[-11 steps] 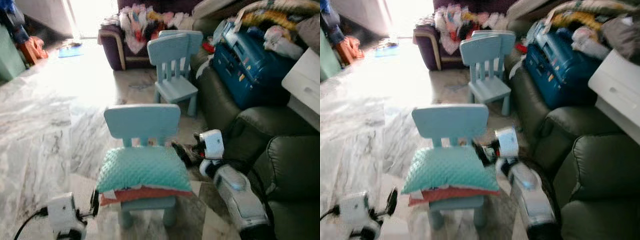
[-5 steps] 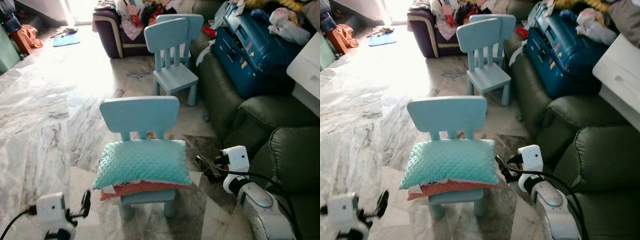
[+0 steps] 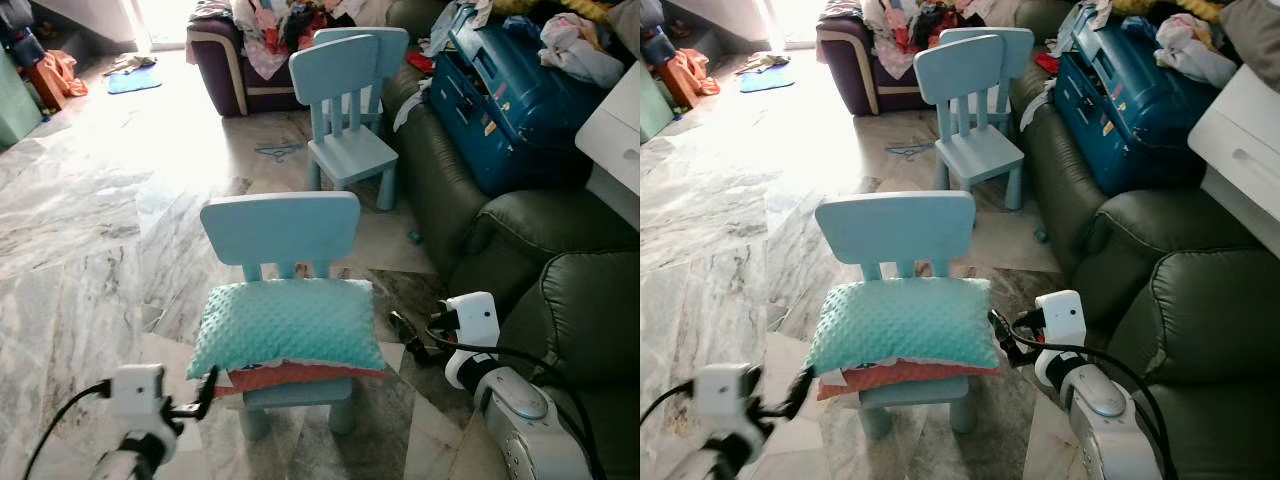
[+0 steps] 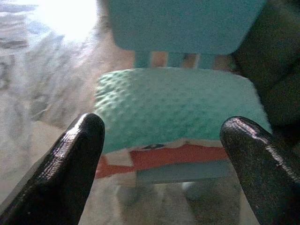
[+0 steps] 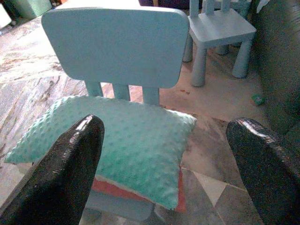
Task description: Move the pillow to the sofa
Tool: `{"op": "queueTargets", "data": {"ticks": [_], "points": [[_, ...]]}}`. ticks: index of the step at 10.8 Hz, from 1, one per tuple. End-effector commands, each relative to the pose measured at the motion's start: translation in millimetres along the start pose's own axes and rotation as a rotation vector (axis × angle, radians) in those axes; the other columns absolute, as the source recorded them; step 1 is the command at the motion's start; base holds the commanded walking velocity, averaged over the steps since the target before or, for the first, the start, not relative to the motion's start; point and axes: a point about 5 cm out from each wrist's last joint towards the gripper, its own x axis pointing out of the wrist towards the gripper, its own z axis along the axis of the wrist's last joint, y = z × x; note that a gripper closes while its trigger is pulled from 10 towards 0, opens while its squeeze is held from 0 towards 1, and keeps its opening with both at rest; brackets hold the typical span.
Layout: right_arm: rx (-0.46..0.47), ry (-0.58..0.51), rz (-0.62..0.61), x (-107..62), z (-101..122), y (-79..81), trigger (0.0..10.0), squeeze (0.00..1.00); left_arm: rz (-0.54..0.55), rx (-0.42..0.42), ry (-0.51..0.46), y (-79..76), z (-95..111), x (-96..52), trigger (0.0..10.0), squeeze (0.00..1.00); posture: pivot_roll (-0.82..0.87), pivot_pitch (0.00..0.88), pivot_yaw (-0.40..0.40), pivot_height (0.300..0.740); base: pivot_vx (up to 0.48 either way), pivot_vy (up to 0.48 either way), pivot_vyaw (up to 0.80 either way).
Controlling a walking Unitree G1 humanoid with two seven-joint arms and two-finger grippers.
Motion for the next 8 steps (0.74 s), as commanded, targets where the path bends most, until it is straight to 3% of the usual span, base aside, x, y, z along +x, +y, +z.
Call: {"op": "queueTargets", "data": {"ticks": [1,8], "points": [[0.005,-0.012,-0.011,-1.7,4.2,-0.3,10.0,0.0,-0.017,-0.002,0.018,-2.2,-2.1,-1.4,10.0,0.0,-0.17,0.128,0.042,0.74,0.0,0.0,0.0],[-0.004,0.0,0.057,1.7,7.0,9.6,10.0,0.0,-0.003,-0.041,0.032,-11.4,-12.2,-15.3,10.0,0.0,-0.16,0.139,0.021,0.731,0.0,0.0,0.0]]}}
